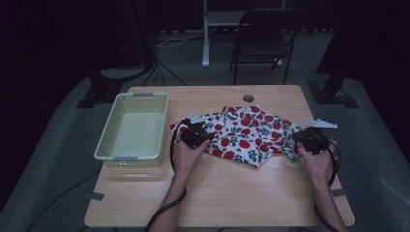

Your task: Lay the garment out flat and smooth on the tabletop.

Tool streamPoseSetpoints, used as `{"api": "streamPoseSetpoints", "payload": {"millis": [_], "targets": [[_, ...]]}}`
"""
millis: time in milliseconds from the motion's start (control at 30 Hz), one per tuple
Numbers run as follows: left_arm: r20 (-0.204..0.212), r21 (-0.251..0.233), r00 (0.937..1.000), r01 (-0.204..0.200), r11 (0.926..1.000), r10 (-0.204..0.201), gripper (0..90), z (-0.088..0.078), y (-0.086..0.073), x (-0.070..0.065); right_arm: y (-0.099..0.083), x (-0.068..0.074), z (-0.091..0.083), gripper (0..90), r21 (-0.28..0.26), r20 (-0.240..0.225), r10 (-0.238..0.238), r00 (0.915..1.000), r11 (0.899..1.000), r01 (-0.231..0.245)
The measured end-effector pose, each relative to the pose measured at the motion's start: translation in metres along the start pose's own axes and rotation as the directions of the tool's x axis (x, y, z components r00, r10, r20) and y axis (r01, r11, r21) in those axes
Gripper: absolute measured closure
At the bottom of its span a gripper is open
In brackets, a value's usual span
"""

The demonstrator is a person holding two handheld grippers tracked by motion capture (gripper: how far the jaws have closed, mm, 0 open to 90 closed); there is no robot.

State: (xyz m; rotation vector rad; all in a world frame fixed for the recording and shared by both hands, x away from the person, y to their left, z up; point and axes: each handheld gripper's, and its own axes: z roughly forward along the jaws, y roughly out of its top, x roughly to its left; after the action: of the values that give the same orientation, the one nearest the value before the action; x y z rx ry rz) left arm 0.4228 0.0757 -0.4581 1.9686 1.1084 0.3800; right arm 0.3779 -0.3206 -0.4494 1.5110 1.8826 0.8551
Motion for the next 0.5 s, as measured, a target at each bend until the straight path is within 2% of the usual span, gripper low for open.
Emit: {"api": "streamPoseSetpoints", "payload": {"millis": [167, 267, 500], "targets": [[0.009, 0.024, 1.0000, -0.003, 0.9997, 0.002, 61.5, 0.008, 0.009, -0.003, -0.001, 0.001, 0.001, 66.0, -0.003, -0.013, 0.001, 0.9999, 1.000, -0.001], [0.017, 0.035, 0.9999, -0.002, 0.9994, 0.001, 65.6, 0.013, 0.013, -0.004, -0.001, 0.003, 0.001, 65.2, -0.016, -0.019, -0.016, 0.9997, 1.000, 0.016], [0.035, 0.071, 0.9990, 0.026, 0.9971, -0.029, 70.8, 0.030, 0.018, -0.005, -0.003, 0.008, 0.004, 65.0, -0.020, -0.027, -0.029, 0.9992, 0.999, 0.028]]}}
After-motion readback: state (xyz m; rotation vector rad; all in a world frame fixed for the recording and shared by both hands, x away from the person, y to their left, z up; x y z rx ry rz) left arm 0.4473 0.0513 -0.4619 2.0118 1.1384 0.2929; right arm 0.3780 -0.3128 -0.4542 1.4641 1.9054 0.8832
